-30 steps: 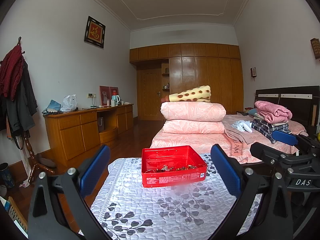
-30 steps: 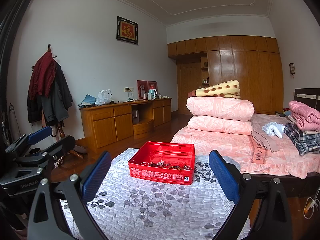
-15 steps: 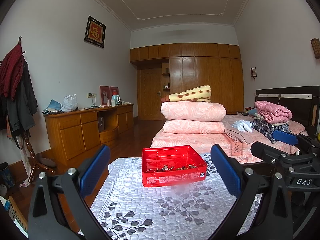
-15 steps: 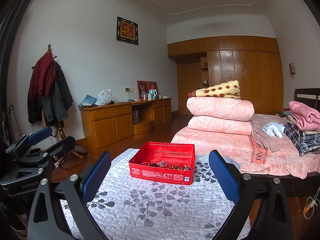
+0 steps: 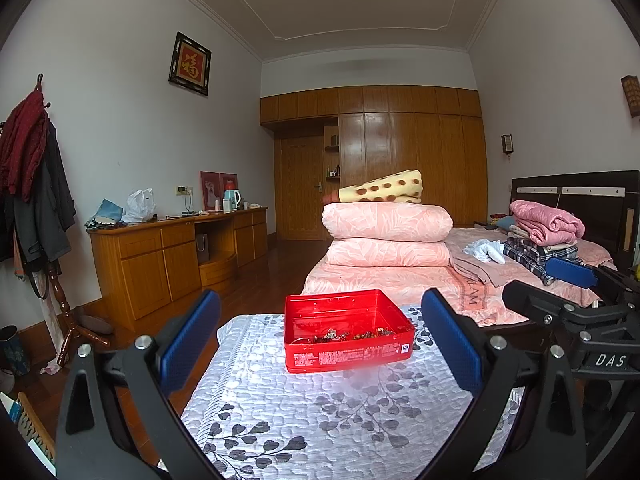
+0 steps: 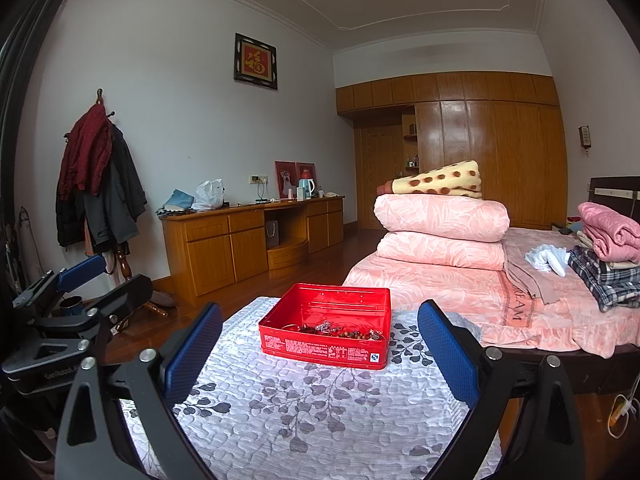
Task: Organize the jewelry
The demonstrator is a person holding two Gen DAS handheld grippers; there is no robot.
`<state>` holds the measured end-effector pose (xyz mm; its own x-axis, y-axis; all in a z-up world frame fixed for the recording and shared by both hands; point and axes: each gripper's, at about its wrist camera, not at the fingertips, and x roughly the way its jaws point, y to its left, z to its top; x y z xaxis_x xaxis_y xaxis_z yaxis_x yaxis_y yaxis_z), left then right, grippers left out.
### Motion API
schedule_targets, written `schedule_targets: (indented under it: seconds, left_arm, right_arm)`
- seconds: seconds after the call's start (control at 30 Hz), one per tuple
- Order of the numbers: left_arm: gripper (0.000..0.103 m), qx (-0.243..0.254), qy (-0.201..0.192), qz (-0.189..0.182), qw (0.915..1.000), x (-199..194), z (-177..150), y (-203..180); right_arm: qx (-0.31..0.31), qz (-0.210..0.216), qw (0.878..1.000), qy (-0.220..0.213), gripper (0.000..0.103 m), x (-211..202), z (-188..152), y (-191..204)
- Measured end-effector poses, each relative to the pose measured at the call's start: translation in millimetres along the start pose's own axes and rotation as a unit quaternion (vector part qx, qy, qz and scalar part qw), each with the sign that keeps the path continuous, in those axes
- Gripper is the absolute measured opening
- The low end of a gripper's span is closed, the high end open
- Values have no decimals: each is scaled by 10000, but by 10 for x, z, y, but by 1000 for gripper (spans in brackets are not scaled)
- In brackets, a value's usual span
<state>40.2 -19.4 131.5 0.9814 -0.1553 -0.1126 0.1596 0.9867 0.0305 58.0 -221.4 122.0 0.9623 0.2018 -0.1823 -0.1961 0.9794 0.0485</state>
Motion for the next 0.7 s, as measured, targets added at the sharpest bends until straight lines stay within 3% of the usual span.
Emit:
schedule_targets:
  seconds: [0.7]
  left_arm:
    - [97,-39,18,3,10000,-20,25,2]
  right_arm:
    - [-4,5,10000,3,96,-3,0,5]
